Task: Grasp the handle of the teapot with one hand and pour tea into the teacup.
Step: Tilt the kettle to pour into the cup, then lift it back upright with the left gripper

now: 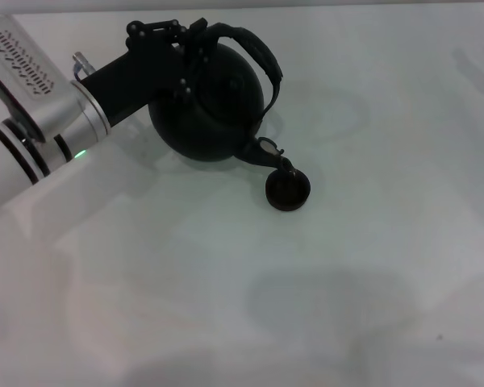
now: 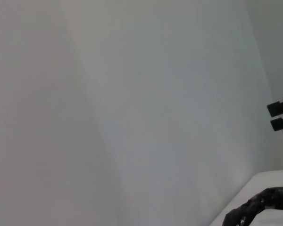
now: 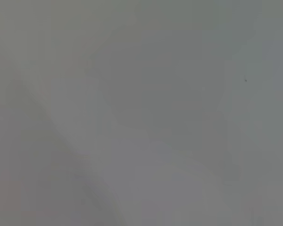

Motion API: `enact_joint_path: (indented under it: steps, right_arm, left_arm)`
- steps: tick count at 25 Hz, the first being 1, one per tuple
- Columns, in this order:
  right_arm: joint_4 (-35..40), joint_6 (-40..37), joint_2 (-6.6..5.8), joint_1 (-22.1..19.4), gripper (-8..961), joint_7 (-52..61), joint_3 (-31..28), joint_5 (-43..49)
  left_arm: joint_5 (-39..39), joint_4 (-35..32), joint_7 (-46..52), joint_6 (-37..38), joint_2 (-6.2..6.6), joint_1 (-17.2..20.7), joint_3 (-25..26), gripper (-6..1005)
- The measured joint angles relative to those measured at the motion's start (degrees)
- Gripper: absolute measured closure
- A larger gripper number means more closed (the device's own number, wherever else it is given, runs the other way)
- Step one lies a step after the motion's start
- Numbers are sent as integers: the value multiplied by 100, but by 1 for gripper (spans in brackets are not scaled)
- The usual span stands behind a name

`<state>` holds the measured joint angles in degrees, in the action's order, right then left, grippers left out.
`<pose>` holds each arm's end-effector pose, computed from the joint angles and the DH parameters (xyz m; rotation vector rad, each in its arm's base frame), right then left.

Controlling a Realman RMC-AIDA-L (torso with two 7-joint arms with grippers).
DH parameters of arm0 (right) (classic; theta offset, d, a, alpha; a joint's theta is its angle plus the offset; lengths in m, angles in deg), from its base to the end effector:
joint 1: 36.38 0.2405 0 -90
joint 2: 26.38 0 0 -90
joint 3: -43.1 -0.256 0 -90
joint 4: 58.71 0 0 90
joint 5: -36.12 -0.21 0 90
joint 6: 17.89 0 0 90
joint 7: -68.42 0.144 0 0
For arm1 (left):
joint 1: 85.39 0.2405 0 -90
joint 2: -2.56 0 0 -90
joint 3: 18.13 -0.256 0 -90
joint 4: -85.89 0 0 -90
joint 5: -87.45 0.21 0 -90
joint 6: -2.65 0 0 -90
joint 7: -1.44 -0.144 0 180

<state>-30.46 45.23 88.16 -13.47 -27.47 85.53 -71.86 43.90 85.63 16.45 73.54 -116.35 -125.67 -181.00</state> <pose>0.3385 0.3619 0.0772 -1.7482 1.0783 1.0487 -0.2405 0.3598 -0.0667 -2.2643 -0.0332 -0.7205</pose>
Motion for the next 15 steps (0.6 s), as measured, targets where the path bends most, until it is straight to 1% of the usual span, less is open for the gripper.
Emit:
enact_joint_path:
  steps: [15]
  right_arm:
    - [-5, -2, -6, -2, 81, 0, 2, -32]
  left_arm:
    - [74, 2, -6, -49, 12, -105, 1, 849]
